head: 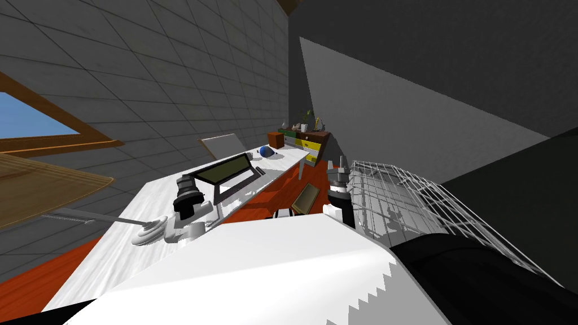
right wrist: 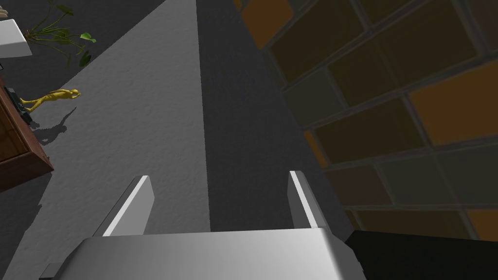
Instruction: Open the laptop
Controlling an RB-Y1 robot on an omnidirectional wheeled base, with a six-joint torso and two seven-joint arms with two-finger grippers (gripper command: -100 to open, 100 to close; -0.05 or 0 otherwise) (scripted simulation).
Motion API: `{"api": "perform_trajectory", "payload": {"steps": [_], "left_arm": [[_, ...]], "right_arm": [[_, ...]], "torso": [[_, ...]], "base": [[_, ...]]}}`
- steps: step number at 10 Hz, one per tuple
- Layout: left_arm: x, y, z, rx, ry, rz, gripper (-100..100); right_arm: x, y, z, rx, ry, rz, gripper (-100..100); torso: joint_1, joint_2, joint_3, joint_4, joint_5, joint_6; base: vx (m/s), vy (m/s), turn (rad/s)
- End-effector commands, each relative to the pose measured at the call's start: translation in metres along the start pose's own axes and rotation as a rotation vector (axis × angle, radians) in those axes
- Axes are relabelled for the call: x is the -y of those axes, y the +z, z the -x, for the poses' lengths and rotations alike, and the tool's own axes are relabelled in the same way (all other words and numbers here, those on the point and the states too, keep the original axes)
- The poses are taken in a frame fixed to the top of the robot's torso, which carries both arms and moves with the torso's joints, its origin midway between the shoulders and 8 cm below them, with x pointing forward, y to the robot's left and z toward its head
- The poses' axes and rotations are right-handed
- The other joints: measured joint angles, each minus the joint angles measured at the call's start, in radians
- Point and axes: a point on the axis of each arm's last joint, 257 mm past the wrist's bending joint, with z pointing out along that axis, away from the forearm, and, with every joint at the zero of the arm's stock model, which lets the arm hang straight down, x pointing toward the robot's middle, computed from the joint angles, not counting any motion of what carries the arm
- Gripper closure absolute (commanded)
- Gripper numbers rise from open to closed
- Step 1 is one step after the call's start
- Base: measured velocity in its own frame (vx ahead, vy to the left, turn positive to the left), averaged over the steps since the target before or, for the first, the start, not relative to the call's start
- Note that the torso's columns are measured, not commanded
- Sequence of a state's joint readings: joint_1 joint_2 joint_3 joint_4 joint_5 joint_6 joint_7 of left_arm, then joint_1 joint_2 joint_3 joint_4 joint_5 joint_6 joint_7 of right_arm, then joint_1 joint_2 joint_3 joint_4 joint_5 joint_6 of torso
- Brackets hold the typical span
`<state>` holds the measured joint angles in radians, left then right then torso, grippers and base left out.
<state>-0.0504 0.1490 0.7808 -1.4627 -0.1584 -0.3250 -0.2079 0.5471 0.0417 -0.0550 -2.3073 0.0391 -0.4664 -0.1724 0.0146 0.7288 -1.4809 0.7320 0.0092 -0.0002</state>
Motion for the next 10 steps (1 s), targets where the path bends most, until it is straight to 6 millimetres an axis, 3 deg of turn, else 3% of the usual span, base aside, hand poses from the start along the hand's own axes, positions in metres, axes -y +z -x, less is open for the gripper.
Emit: {"api": "perform_trajectory", "payload": {"steps": [1,10], "left_arm": [[-0.004,-0.013,-0.005,-0.002,-0.003,-0.022,100],[0.001,-0.024,-0.01,0.001,-0.007,-0.063,100]], "right_arm": [[0.0,0.0,0.0,0.0,0.0,0.0,0],[0.0,0.0,0.0,0.0,0.0,0.0,0]], "torso": [[-0.003,0.001,0.001,-0.001,0.001,-0.001],[-0.004,0.003,0.002,0.002,-0.002,0.0]], "base": [[0.036,-0.023,0.057],[0.009,-0.008,0.026]]}}
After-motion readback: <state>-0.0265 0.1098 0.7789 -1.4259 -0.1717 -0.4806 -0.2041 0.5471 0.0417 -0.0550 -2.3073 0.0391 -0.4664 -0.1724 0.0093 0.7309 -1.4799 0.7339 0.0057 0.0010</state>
